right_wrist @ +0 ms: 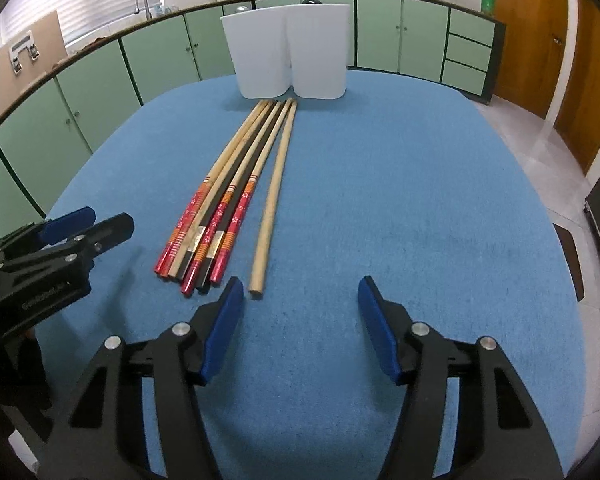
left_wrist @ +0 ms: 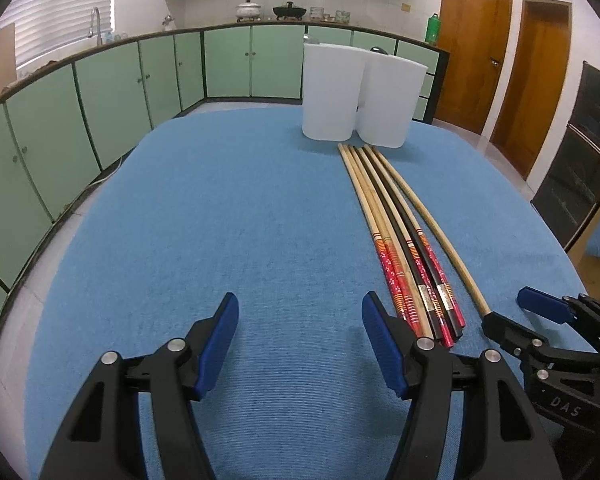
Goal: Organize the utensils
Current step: 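Move both open tools back toward the chopsticks on the mat, then grasp a plain wooden chopstick with the right tool while the left grasps a red one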
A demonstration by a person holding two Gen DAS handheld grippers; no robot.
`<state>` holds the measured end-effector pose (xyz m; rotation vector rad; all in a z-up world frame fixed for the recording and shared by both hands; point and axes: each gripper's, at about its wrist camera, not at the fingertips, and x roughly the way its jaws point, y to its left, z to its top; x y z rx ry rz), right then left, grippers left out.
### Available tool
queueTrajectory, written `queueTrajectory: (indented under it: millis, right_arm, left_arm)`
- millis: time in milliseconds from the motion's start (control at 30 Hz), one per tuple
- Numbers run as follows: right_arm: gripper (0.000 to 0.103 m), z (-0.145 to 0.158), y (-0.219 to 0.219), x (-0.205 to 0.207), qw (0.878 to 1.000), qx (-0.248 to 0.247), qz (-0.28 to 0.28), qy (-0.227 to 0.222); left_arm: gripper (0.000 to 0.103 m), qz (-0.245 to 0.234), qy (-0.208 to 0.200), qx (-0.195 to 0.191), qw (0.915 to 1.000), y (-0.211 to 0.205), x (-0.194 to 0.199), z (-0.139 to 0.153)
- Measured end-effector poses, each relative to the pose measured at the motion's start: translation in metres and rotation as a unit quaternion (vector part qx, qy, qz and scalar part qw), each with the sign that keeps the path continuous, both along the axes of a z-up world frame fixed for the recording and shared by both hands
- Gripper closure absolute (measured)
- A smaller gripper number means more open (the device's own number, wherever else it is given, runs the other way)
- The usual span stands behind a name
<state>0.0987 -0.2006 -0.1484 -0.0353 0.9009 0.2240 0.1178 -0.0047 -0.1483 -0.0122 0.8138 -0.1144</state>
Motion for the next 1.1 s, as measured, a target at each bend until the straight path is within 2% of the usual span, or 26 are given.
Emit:
queueTrajectory:
  millis: [33,100,133,167,200,267,500,700,800,933,1100]
  right_arm:
    - [0.045,0.000,0.002,0.000,1.000,0.001,0.004,-0.001]
    - [0.058,-0.002,0.009,0.001,1.000,-0.011,0.010,0.002]
    - [0.059,-0.002,0.011,0.000,1.000,-0.015,0.011,0.000]
    - [0.067,-0.002,0.013,0.000,1.000,-0.015,0.015,-0.002]
    - [0.081,-0.002,0.013,-0.001,1.000,-0.015,0.019,-0.003]
    - [0.096,-0.002,0.015,-0.001,1.000,-0.014,0.024,-0.003]
    - [0.097,-0.001,0.000,0.002,1.000,0.004,0.001,-0.001]
    - [0.097,-0.001,-0.008,0.002,1.000,0.007,-0.008,0.001]
    - [0.097,-0.002,-0.008,0.002,1.000,0.007,-0.008,0.001]
    - [0.097,-0.002,-0.007,0.003,1.000,0.008,-0.008,0.001]
    - [0.096,-0.003,-0.009,0.002,1.000,0.012,-0.008,0.001]
  left_arm:
    - [0.040,-0.001,-0.002,0.001,1.0000,-0.001,-0.001,0.001]
    - [0.040,-0.002,-0.004,0.004,1.0000,-0.002,-0.001,0.001]
    - [0.040,-0.003,-0.004,0.005,1.0000,-0.003,-0.002,0.001]
    - [0.040,-0.004,-0.005,0.005,1.0000,-0.003,-0.002,0.001]
    - [0.040,-0.005,-0.005,0.006,1.0000,-0.004,-0.003,0.002]
    - [0.040,-0.008,-0.007,0.008,0.9999,-0.006,-0.003,0.002]
    - [0.040,-0.037,-0.010,0.006,0.9992,-0.019,-0.011,0.003]
    - [0.040,-0.062,0.011,0.012,0.9980,-0.031,-0.012,-0.003]
    - [0.039,-0.060,0.031,0.016,0.9976,-0.032,-0.007,-0.010]
    - [0.036,-0.055,0.036,0.011,0.9977,-0.029,-0.004,-0.011]
    - [0.036,-0.009,0.034,0.032,0.9989,-0.018,-0.003,-0.010]
